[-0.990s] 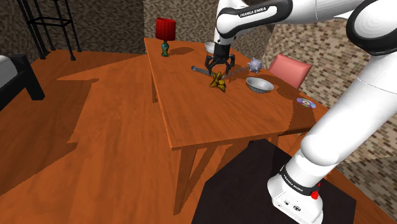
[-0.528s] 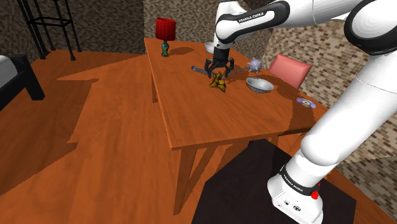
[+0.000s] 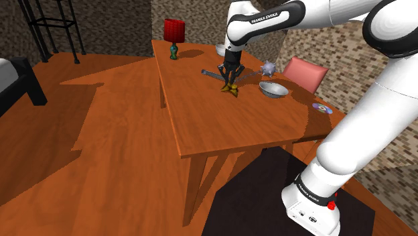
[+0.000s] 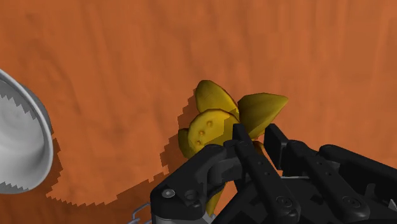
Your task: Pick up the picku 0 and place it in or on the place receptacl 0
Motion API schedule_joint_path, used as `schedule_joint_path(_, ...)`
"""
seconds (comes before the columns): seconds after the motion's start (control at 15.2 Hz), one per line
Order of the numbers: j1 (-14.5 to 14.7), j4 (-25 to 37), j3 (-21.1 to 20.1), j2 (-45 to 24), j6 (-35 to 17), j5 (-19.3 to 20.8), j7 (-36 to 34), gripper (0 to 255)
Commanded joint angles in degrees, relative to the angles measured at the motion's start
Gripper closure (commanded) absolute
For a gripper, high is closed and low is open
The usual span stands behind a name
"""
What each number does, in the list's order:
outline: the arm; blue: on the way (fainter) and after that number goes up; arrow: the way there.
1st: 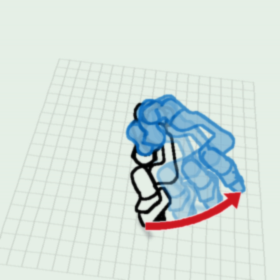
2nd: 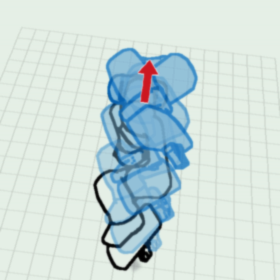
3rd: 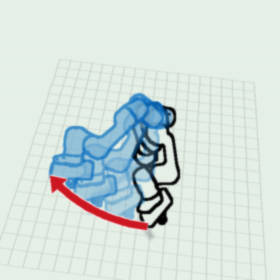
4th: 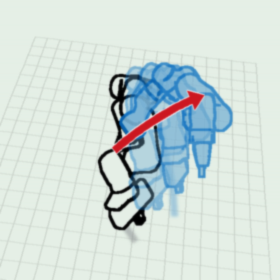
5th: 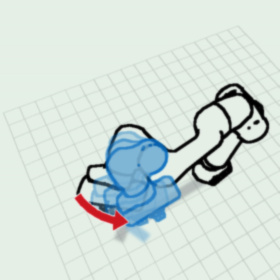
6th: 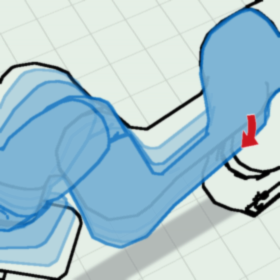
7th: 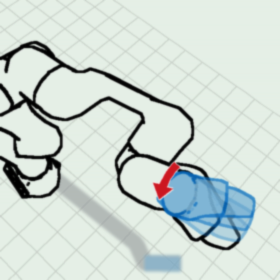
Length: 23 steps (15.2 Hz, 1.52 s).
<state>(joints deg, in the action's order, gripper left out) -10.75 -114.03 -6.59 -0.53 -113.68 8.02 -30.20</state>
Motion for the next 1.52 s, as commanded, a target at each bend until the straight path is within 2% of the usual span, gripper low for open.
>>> schedule_joint_path(0.0,-0.04,-0.09,0.05,-0.06,0.06,0.03,0.0,255)
schedule_joint_path(0.33,-0.05,-0.1,0.05,-0.06,0.04,0.03,0.0,255)
schedule_joint_path(1.45,0.03,10.96,-0.06,1.68,12.74,-0.72,1.67,255)
